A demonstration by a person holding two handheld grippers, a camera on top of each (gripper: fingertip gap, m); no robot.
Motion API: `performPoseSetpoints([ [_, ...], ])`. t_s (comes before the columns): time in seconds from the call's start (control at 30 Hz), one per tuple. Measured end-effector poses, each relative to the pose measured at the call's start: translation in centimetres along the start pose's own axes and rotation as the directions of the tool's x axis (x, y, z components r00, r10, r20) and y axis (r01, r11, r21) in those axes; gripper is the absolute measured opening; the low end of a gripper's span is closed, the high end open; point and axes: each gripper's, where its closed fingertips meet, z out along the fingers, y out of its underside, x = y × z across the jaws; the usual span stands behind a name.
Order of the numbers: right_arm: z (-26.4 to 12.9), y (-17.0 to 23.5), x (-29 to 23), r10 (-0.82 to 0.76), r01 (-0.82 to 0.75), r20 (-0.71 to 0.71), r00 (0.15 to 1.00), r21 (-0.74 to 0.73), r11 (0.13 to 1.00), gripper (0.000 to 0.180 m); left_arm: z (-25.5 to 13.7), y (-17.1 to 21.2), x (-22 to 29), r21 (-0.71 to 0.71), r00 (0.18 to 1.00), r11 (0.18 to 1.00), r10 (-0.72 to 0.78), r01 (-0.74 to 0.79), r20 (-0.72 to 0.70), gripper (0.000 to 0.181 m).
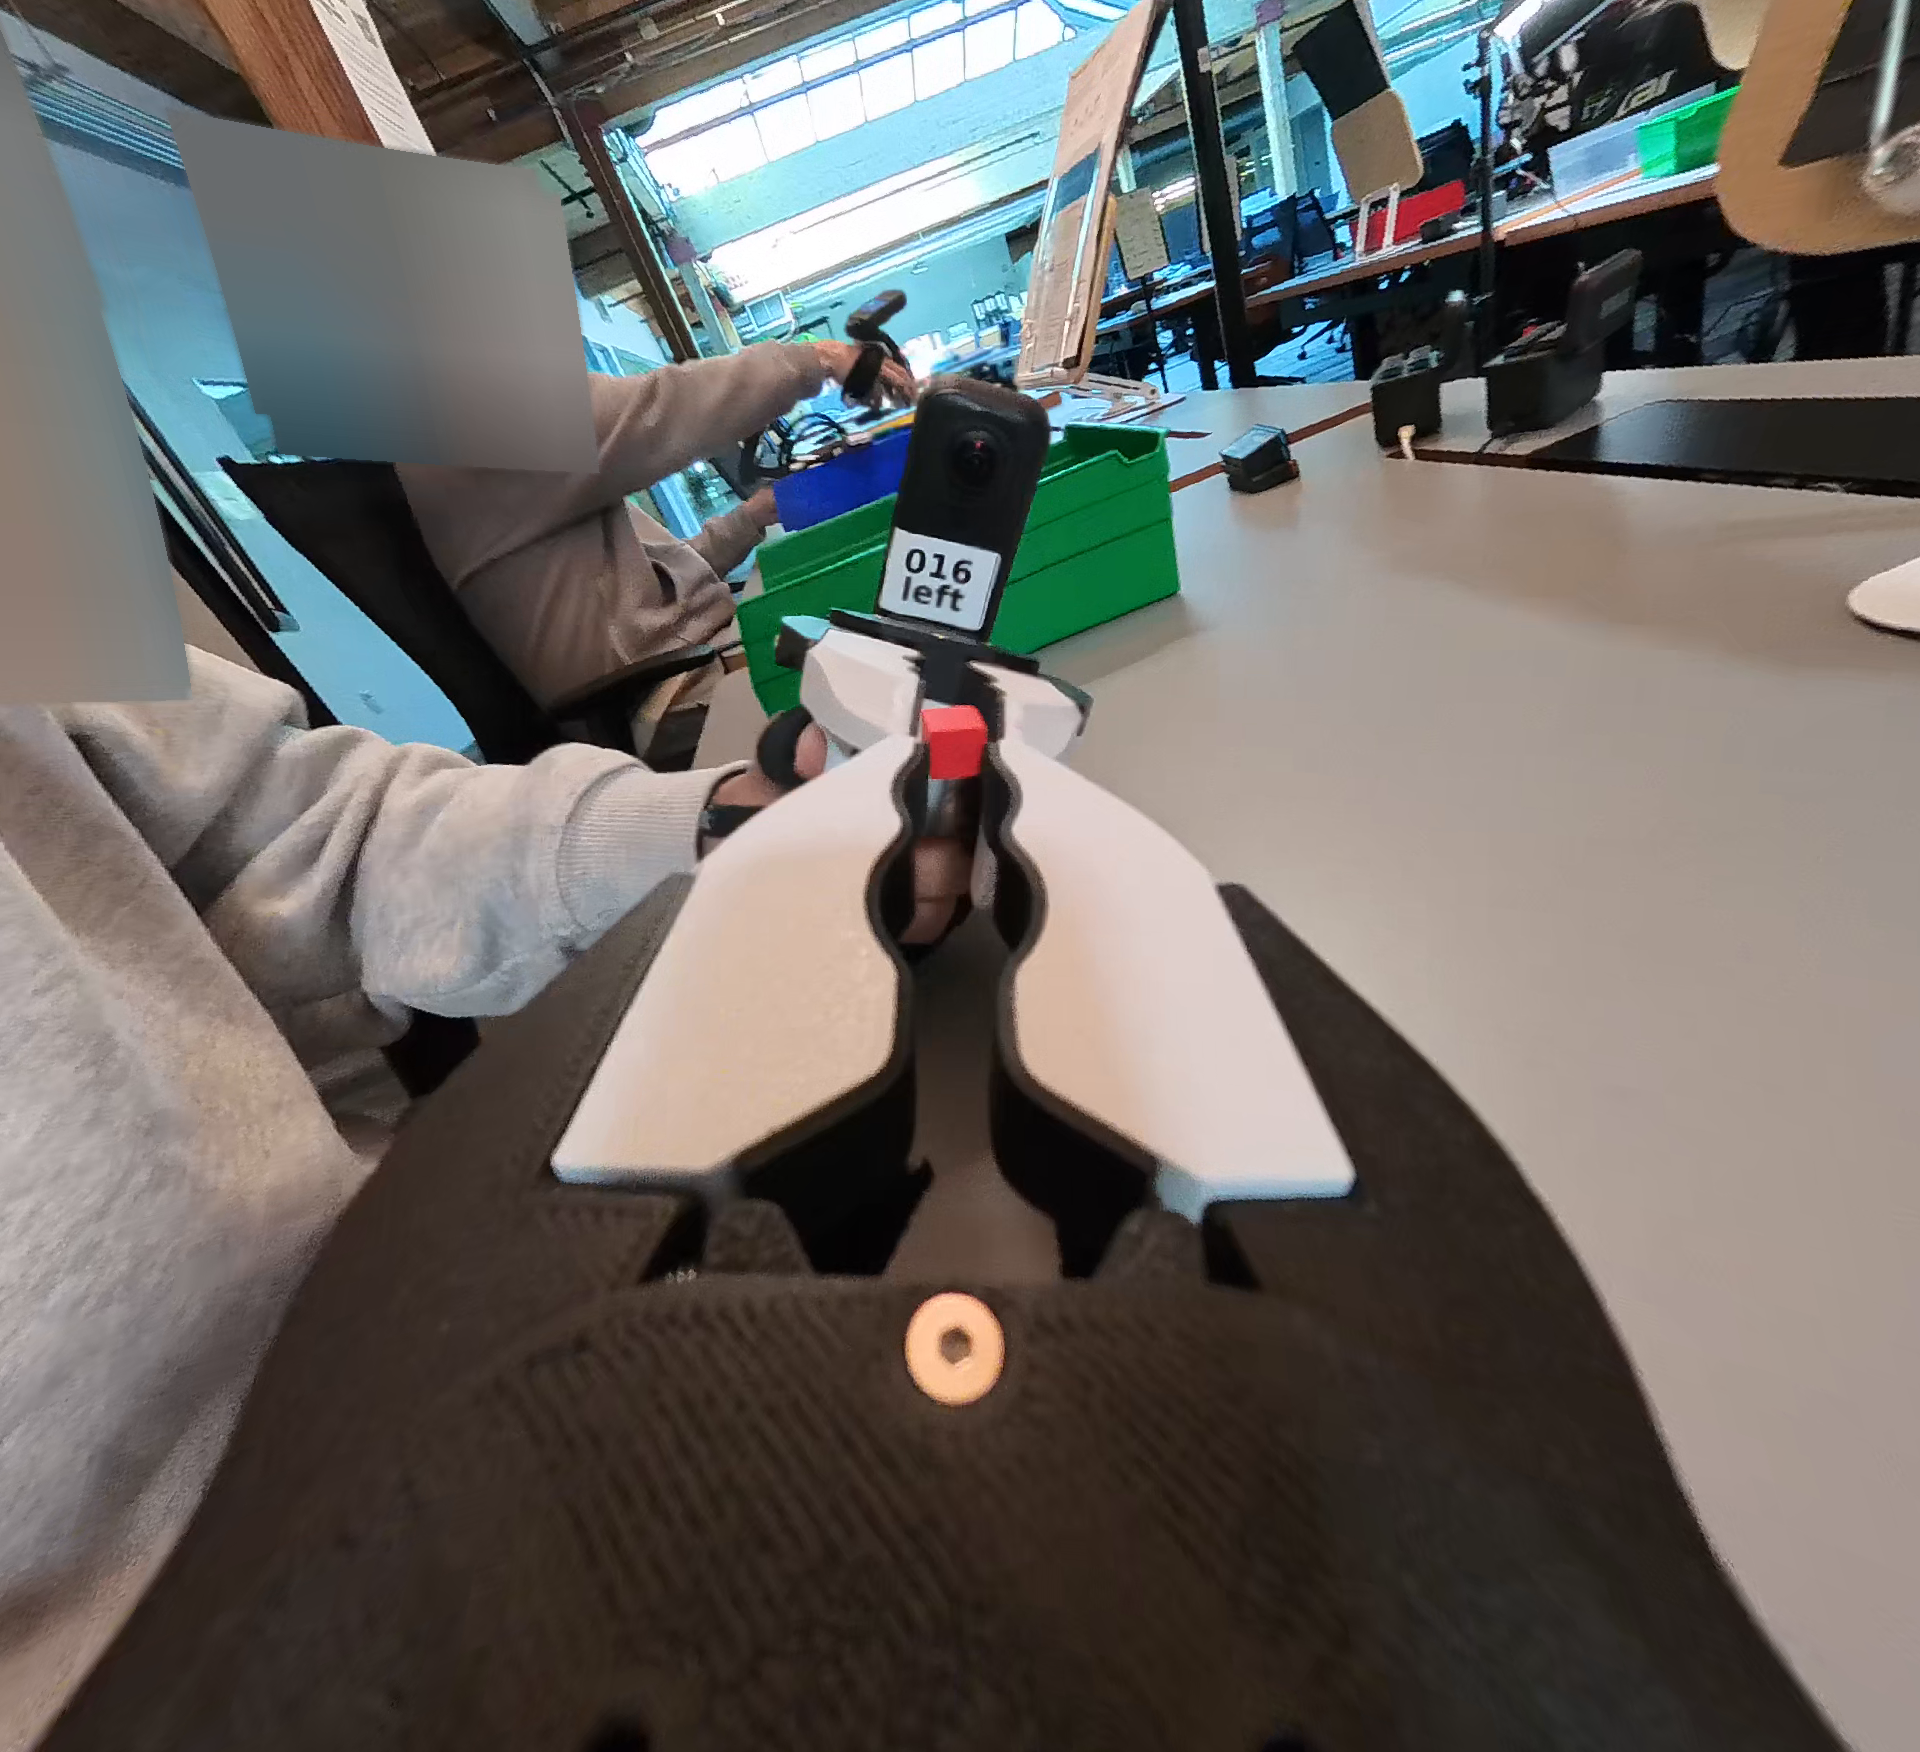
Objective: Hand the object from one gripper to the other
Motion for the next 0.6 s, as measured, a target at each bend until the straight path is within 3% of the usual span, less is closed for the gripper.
performPoseSetpoints([
  [0.1, -0.1, 0.3, 0.6, -0.052, 0.05, -0.058, 0.997, -0.034, 0.998, 0.01, -0.3, -0.4, -0.3, 0.028, 1.0, 1.0, -0.016, 0.015, 0.015, 0.02],
  [0.2, 0.2, 1.0, 0.7, -0.002, -0.001, -0.052, 0.999, -0.072, 0.997, 0.01, -0.8, -1.1, -0.8, 0.043, 0.99, 0.994, 0.096, -0.101, 0.103, 0.018],
  [0.3, 0.5, 1.7, 0.8, 0.21, -0.208, 0.013, 0.978, -0.087, 0.974, 0.01, -0.8, -0.7, -0.5, -0.064, 0.942, 0.955, 0.296, -0.289, 0.156, 0.019],
  [0.43, 0.3, 2.1, 0.3, 0.576, -0.558, 0.163, 0.801, -0.146, 0.817, 0.01, -0.7, 0.8, -0.8, -0.246, 0.806, 0.823, 0.56, -0.513, 0.193, 0.033],
  [0.5, 0.1, 2.1, 0.3, 0.641, -0.621, 0.184, 0.745, -0.161, 0.767, 0.01, -0.2, 1.5, -0.6, -0.301, 0.737, 0.751, 0.65, -0.588, 0.183, 0.033],
  [0.6, -0.2, 2.5, 0.3, 0.687, -0.657, 0.169, 0.707, -0.204, 0.726, 0.01, 0.3, 2.1, -0.6, -0.329, 0.706, 0.718, 0.686, -0.614, 0.179, 0.029],
])
